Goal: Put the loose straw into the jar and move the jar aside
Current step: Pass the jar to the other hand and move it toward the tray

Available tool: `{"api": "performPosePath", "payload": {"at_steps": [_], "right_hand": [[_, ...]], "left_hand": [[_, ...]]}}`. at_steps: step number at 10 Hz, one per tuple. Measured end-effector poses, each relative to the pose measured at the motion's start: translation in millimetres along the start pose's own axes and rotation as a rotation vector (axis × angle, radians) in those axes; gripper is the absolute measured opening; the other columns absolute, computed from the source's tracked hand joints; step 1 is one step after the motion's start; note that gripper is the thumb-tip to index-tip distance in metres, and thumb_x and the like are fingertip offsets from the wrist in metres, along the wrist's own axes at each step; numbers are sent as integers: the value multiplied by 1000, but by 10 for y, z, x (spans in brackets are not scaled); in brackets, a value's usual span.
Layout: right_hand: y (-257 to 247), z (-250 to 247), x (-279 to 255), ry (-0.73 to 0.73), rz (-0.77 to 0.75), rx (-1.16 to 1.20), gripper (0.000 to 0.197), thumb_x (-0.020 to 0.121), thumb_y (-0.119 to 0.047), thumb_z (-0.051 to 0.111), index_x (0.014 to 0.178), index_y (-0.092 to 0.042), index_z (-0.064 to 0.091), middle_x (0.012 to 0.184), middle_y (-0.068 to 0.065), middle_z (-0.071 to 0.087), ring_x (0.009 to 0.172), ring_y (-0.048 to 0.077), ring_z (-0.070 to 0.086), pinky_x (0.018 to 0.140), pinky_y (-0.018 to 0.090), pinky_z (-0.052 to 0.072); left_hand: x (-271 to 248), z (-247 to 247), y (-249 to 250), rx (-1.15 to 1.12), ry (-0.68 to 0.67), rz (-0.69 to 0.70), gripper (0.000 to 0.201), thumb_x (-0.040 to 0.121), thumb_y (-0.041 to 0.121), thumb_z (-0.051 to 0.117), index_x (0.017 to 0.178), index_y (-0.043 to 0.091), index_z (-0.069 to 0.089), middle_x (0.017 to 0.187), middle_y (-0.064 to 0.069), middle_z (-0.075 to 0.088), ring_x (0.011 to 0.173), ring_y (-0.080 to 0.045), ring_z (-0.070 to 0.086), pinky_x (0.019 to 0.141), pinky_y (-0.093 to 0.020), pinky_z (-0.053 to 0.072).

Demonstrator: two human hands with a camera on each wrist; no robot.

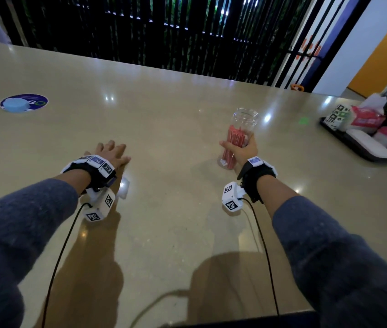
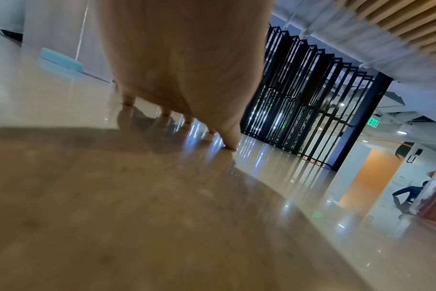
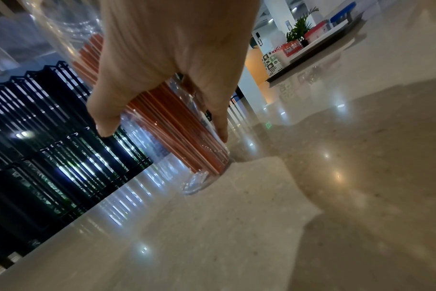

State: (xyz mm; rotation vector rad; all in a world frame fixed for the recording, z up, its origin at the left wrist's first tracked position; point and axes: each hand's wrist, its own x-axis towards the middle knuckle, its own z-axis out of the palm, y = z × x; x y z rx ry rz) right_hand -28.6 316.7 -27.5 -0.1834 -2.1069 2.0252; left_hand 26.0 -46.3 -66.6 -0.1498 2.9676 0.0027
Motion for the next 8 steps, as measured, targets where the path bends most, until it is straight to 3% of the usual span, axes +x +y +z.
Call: {"api": "performPosePath", "payload": {"at_steps": [2,5,6,7,8], "right_hand": [[212,-27,167,1,-2,-34,72,19,-52,92,80,-53,53,96,-1,71,92,27,72,81,53,59],[62,-39,72,-25,0,-34,71,29,-36,97,85,-42,54,95,-1,71,90,26,72,79,56,58],[-144,-23,-3,16,28,-51,83,28,-44,96,100,-33,56,99,-1,70,92,22,71,83,50,59],[-452,-15,14,45,-75,-204,82,49,-43,91,118,-16,55,106,1,67,93,18,67,85,35,58],[-838,-1,110,47,-145,-207,80,61,-40,86,128,-11,52,118,5,63,103,17,60,71,15,51]], "left_hand": [[-18,-18,-2,-19,-17,-1,62,88,39,55,142,36,23,149,-1,17,138,-33,21,104,-64,31],[-5,-54,25,-46,-50,-30,62,91,40,52,146,33,24,156,-3,12,144,-34,14,110,-63,24],[1,-129,78,-85,-82,-57,60,95,40,43,150,23,25,159,-8,17,147,-32,16,118,-49,17],[46,-336,63,-159,-113,-45,53,97,35,41,145,13,38,152,-11,35,140,-27,35,112,-36,29],[151,-591,-52,-189,-103,-6,53,98,29,41,148,12,34,154,-10,34,141,-26,36,113,-33,30]]}}
